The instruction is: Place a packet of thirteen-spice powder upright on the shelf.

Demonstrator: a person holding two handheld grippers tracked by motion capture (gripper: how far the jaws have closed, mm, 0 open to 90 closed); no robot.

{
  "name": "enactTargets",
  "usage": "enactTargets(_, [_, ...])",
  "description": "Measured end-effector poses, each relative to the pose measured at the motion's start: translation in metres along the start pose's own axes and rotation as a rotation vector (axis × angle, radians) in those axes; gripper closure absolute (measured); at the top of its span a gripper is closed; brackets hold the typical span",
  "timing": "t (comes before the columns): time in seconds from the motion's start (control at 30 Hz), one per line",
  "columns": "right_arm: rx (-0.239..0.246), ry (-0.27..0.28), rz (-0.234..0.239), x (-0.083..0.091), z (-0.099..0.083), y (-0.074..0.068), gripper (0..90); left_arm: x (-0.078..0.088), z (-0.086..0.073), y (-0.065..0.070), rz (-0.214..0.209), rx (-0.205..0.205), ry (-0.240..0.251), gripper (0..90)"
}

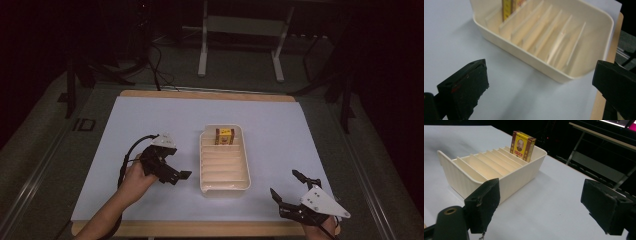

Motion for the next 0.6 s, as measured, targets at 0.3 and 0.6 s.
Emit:
enactTargets(0.3, [0.002, 0.000, -0.001, 0.000, 0.000, 0.000, 15.7, 0.000, -0.022, 0.008, -0.002, 0.014, 0.015, 0.3])
enactTargets(0.6, [0.000, 0.005, -0.002, 0.000, 0.001, 0.000, 15.7, 0.001, -0.038, 0.010, 0.034, 0.025, 0.081, 0.3])
Point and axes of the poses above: each handheld gripper's, and its own axes: x roughly backward along the jaws, z roughly out of its top, y roughly to its right, the point moved 4 cm from there along -x, roughly forward along the jaws, and after that the axes turned 15 degrees about y, right-handed, at the moved point
